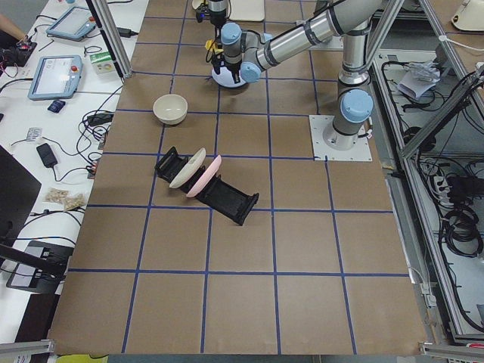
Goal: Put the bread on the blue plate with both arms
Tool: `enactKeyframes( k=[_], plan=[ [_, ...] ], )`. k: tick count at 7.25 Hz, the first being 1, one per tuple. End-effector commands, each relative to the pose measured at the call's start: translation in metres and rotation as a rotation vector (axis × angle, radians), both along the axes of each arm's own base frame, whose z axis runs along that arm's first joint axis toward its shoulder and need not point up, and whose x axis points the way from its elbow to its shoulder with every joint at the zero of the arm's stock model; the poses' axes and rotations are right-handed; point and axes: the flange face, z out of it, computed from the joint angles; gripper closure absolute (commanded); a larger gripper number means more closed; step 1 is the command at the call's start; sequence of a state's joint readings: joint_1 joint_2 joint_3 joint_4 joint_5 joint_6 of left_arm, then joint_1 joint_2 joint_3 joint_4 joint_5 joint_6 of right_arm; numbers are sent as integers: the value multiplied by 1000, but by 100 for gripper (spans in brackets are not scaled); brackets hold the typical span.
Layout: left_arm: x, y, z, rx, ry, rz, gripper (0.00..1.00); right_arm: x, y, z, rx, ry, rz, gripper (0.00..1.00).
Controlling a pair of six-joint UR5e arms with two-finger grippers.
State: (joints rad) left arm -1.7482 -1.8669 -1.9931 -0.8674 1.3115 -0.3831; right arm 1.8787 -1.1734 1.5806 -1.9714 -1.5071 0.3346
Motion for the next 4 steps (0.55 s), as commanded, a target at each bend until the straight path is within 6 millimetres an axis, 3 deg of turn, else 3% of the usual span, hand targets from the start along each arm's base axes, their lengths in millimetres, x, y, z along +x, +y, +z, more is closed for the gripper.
enactKeyframes(
  k=[1, 3, 4],
  plan=[
    [-1, -15, 26, -134, 6, -14, 0, 12, 1, -28, 36, 0, 6, 100],
    [39, -26, 46, -199, -118, -24, 0, 15, -1, -41, 45, 2, 6, 100],
    [62, -26, 55, -157, -129, -43, 0, 27, 2, -51, 43, 0, 0, 100]
  ],
)
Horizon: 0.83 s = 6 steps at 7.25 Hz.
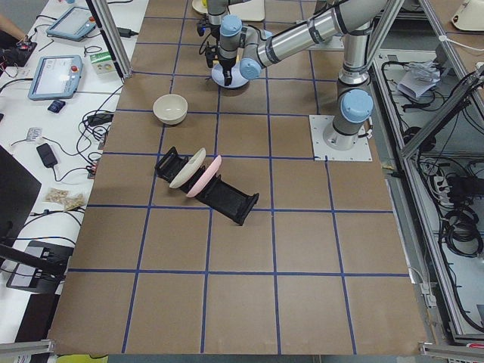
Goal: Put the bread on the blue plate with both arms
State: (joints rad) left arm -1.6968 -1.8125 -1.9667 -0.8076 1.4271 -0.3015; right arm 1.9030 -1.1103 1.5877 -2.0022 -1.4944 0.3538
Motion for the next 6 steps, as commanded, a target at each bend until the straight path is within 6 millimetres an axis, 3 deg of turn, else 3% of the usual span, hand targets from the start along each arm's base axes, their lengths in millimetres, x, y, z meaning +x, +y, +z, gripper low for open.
enactKeyframes(
  k=[1, 2, 4, 6],
  plan=[
    [34, -6, 40, 17, -37, -12, 0, 27, 9, -21, -1, 0, -16, 100],
    [40, -13, 79, 68, -48, -50, 0, 30, 13, -25, 6, 8, -18, 95],
    [56, -30, 177, 127, -189, -123, 0, 23, 31, -43, 45, 36, -32, 81],
    [62, -26, 222, 109, -195, -183, 0, 22, 33, -42, 43, 39, -40, 36]
  ],
)
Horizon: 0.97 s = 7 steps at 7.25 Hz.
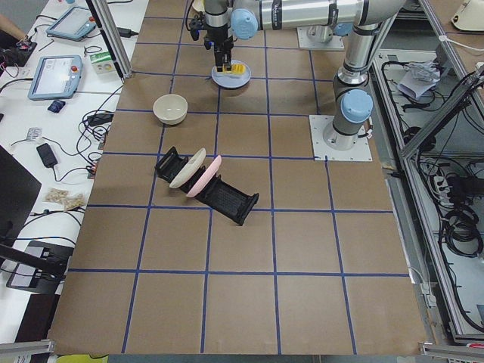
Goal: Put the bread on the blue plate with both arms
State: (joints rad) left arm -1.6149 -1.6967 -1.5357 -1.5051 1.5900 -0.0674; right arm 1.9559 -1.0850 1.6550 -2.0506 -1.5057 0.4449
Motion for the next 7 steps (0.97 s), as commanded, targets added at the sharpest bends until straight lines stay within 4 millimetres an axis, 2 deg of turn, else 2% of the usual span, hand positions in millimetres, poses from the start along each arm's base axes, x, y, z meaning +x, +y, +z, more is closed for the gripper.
enactKeyframes(
  k=[1, 2, 3, 4, 5, 6, 7],
  plan=[
    [5, 12, 38, -14, -11, -74, 0, 0, 2, 0, -5, 2, -3, 13],
    [2, 20, 50, -42, -9, -85, 0, 3, 1, 2, -24, -7, -1, 3],
    [5, 21, 54, -52, -5, -104, 0, 4, 0, 3, -27, -8, -1, 0],
    [7, 22, 55, -50, -10, -208, 0, 4, -3, 9, -38, -9, -3, 0],
    [10, 23, 60, -61, -9, -195, 0, -6, -1, 34, -66, -16, -9, 0],
    [10, 22, 57, -57, -8, -189, 0, -35, 3, 71, -79, 27, -33, 0],
    [12, 21, 56, -56, -4, -163, 0, -84, -3, 103, -55, 58, -56, 0]
  ],
)
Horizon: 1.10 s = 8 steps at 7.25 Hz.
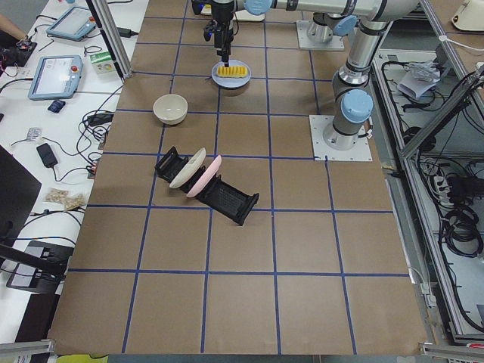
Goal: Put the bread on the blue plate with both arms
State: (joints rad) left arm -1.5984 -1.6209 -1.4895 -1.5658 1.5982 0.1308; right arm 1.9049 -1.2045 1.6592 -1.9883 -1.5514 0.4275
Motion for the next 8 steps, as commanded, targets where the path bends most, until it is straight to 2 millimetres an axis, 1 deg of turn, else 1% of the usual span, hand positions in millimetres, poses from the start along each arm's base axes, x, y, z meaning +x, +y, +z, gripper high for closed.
enactKeyframes(
  k=[1, 2, 3, 4, 5, 6, 7, 8],
  plan=[
    [2, -1, -2, 2, 6, 22, 0, -90, -3, 76, -5, 28, -33, 0],
    [1, -4, -6, 11, 10, 38, 0, -128, 2, 113, -29, 20, -67, 0],
    [1, -3, -6, 10, 10, 40, 0, -150, 9, 131, -27, 15, -5, 0],
    [-1, -1, -3, 5, 10, 37, 0, -175, 18, 155, -36, 51, -31, 0],
    [0, -2, -4, 7, 13, 37, 0, -196, 20, 168, -41, 90, -60, 0],
    [-1, -4, -5, 7, 16, 35, 0, -200, 24, 175, -16, 81, -69, 0],
    [-1, -5, -2, 1, 16, 35, 0, -196, 35, 202, -70, 48, -70, 0],
    [-3, -1, 10, -20, 19, 30, 0, -192, 52, 216, -58, 3, -70, 0]
  ],
)
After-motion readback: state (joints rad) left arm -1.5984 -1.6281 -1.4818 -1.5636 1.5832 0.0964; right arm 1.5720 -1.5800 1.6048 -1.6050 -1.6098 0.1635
